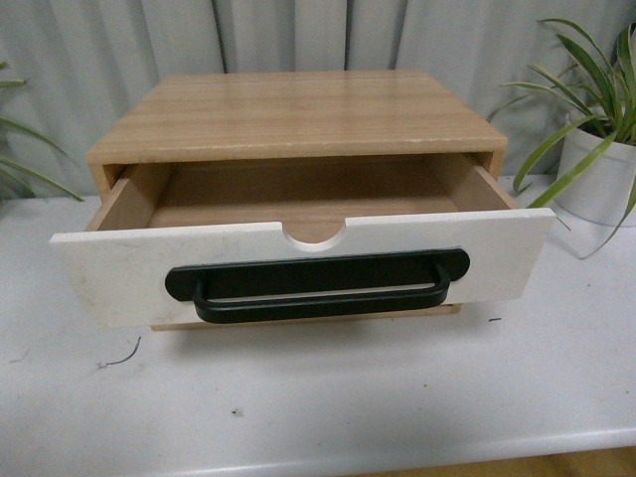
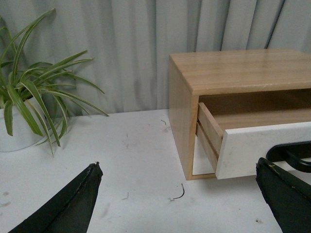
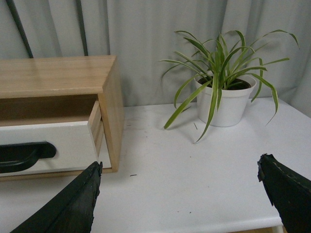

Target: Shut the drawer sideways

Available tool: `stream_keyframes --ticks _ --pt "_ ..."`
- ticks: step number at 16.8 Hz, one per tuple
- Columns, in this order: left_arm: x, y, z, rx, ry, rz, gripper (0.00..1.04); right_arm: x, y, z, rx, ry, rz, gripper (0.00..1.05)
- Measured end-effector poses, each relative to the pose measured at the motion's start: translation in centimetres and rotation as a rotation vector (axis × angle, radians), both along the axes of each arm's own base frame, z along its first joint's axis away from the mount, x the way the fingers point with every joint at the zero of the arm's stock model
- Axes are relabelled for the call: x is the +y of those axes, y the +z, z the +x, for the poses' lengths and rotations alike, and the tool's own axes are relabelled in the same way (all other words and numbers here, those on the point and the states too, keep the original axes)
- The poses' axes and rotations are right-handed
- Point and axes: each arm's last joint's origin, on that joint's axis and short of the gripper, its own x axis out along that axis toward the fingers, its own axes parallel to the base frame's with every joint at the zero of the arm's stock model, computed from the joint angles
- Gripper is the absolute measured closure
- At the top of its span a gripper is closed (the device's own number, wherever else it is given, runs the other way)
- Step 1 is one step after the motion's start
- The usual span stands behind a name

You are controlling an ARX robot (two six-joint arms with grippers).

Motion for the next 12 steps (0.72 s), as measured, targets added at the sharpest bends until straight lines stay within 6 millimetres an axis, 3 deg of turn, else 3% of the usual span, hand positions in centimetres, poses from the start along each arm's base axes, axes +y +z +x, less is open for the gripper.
stream_keyframes --ticks 12 --pt "0.00 0.00 0.00 0.000 0.000 0.000 0.07 0.00 0.00 0.00 0.000 0.000 0.000 0.06"
